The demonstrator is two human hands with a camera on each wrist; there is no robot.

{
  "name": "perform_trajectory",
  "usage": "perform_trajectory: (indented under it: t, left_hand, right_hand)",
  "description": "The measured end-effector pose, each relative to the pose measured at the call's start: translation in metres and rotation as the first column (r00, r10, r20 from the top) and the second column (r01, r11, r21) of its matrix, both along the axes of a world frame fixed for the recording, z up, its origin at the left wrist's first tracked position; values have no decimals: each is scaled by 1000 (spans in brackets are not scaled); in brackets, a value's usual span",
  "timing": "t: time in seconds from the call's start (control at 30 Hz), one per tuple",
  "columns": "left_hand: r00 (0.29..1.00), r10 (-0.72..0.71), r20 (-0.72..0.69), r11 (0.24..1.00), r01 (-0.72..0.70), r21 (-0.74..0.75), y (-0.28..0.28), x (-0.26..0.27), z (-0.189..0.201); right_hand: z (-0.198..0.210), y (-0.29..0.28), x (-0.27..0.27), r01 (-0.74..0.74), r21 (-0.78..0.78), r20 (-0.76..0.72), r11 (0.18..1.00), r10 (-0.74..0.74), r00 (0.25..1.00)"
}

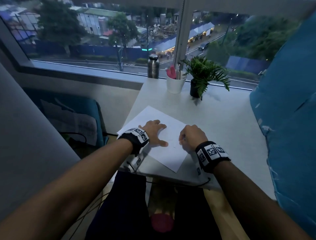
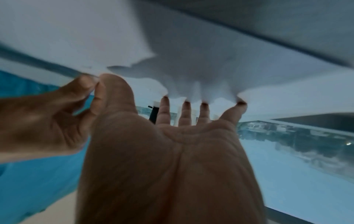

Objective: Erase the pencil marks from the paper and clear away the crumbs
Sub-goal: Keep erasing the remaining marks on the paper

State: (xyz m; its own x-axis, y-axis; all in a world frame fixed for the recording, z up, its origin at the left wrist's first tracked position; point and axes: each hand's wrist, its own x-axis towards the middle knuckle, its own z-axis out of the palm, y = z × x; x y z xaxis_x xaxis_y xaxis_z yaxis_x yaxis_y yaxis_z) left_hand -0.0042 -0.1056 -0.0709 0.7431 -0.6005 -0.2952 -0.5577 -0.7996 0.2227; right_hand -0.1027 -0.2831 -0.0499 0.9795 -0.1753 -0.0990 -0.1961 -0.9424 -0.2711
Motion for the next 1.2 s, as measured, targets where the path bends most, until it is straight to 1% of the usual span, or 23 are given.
perform_trajectory:
  t: [0.13, 0.3, 0.4, 0.5, 0.6, 0.63, 0.67, 0.73, 0.77, 0.8, 0.9, 0.93, 1.0, 1.03, 1.07, 1.1, 1.2]
  left_hand:
    - [1000, -4, -3, 999, 5, 51, -3, 2, 1]
    - [995, -57, -77, 980, 71, 188, -11, 14, 9]
    - [989, -62, -137, 969, 92, 228, -15, 21, 9]
    - [986, -57, -155, 967, 93, 238, -15, 22, 8]
    - [985, -56, -165, 971, 92, 219, -14, 22, 10]
    - [985, -58, -162, 971, 94, 220, -14, 21, 11]
    - [985, -61, -161, 970, 96, 221, -14, 20, 12]
    - [984, -62, -168, 972, 98, 213, -15, 18, 13]
    - [984, -63, -169, 973, 98, 209, -15, 18, 14]
    - [984, -60, -167, 972, 96, 212, -15, 18, 14]
    - [985, -48, -163, 966, 87, 242, -16, 20, 13]
    - [985, -45, -164, 965, 86, 249, -16, 20, 13]
    - [985, -46, -168, 965, 87, 246, -16, 20, 13]
    - [985, -48, -166, 967, 87, 239, -16, 19, 13]
    - [985, -51, -162, 969, 88, 231, -15, 19, 13]
    - [986, -54, -160, 969, 90, 229, -15, 18, 14]
    - [985, -61, -159, 965, 99, 241, -17, 18, 14]
  right_hand:
    - [6, -1, 5, -22, -12, -52, 1000, 21, 998]
    - [4, -2, 33, -20, 183, 63, 983, 8, 998]
    - [-1, 3, 54, 53, 246, 98, 968, -80, 992]
    - [-7, 4, 69, 87, 233, 76, 969, -108, 991]
    - [-10, 7, 73, 124, 202, 114, 972, -149, 982]
    - [-11, 12, 71, 120, 194, 114, 974, -144, 983]
    - [-12, 18, 68, 90, 186, 89, 979, -108, 990]
    - [-13, 27, 60, -28, 190, 4, 981, 27, 1000]
    - [-11, 27, 57, -58, 215, -21, 975, 64, 998]
    - [-8, 24, 58, -54, 235, -14, 971, 59, 998]
    - [-2, 10, 63, 62, 257, 83, 964, -86, 993]
    - [-1, 11, 61, 59, 259, 87, 964, -84, 993]
    - [1, 19, 53, -48, 260, 21, 964, 44, 999]
    - [3, 23, 48, -107, 276, -25, 955, 119, 993]
    - [5, 25, 47, -141, 294, -54, 945, 163, 985]
    - [7, 22, 48, -141, 305, -44, 942, 162, 986]
    - [3, 12, 59, -36, 309, 78, 950, 13, 997]
